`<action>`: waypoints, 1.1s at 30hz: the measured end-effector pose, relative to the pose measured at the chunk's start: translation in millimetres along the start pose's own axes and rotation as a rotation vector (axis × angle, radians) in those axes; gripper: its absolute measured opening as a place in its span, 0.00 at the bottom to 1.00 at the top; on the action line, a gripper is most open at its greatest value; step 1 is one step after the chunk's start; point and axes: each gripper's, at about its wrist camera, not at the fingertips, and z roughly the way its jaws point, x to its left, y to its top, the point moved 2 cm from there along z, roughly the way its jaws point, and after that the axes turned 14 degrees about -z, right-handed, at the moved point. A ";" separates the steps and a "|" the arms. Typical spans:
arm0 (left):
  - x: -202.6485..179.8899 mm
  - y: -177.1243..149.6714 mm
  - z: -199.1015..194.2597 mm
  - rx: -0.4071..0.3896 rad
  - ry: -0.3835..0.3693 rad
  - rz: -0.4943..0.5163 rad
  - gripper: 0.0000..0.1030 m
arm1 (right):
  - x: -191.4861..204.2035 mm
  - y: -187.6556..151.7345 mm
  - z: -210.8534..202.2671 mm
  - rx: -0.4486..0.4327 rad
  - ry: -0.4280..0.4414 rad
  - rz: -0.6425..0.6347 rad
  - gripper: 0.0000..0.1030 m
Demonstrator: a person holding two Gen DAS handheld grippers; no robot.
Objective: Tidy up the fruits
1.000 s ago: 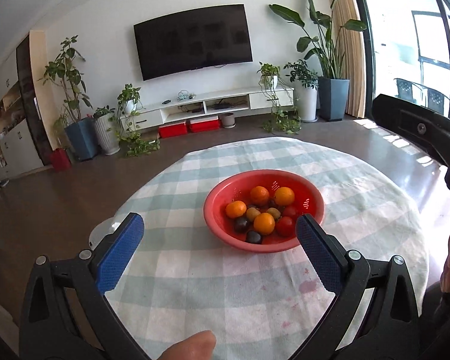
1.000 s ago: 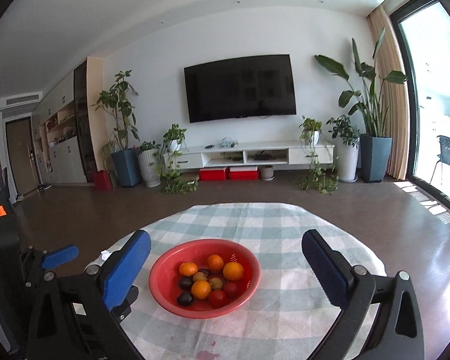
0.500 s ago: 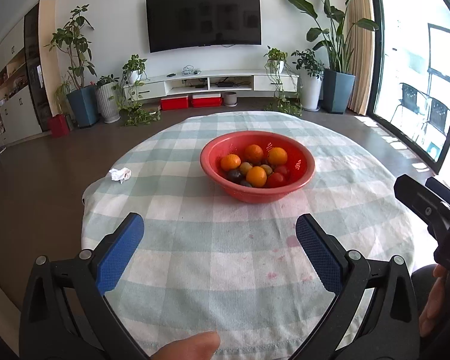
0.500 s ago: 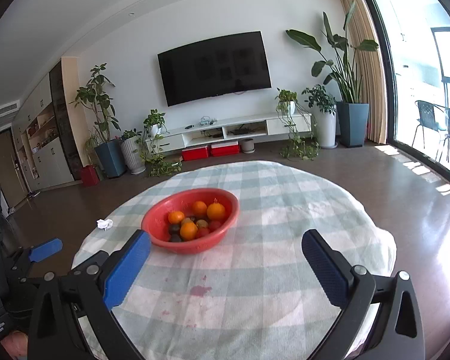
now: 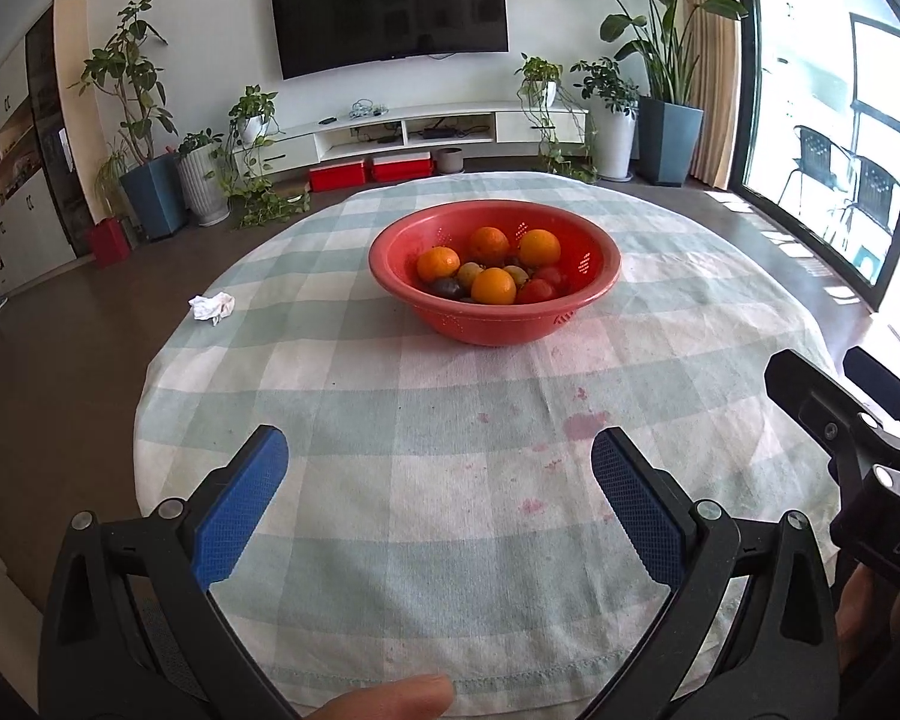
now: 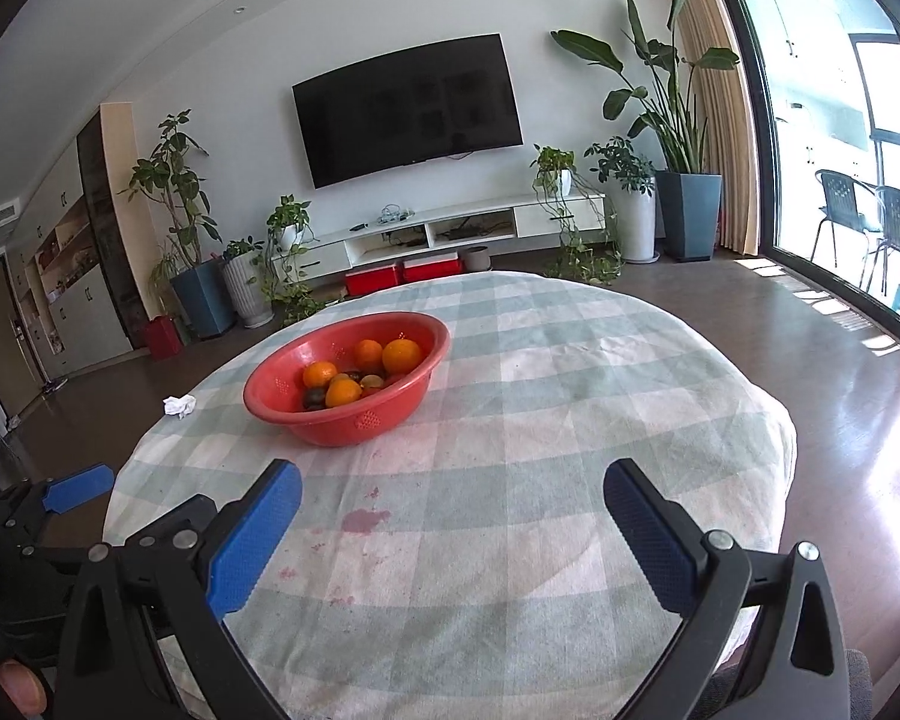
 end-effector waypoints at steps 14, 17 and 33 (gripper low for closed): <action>4.7 -0.9 4.4 0.005 -0.002 -0.016 1.00 | -2.5 -4.8 5.0 0.024 -0.008 0.006 1.00; 4.9 -1.0 4.7 0.005 -0.003 -0.016 1.00 | -2.4 -5.9 5.9 0.027 -0.009 0.006 1.00; 5.5 -1.8 4.6 0.007 -0.001 -0.020 1.00 | -2.9 -8.3 6.1 0.030 -0.011 0.001 1.00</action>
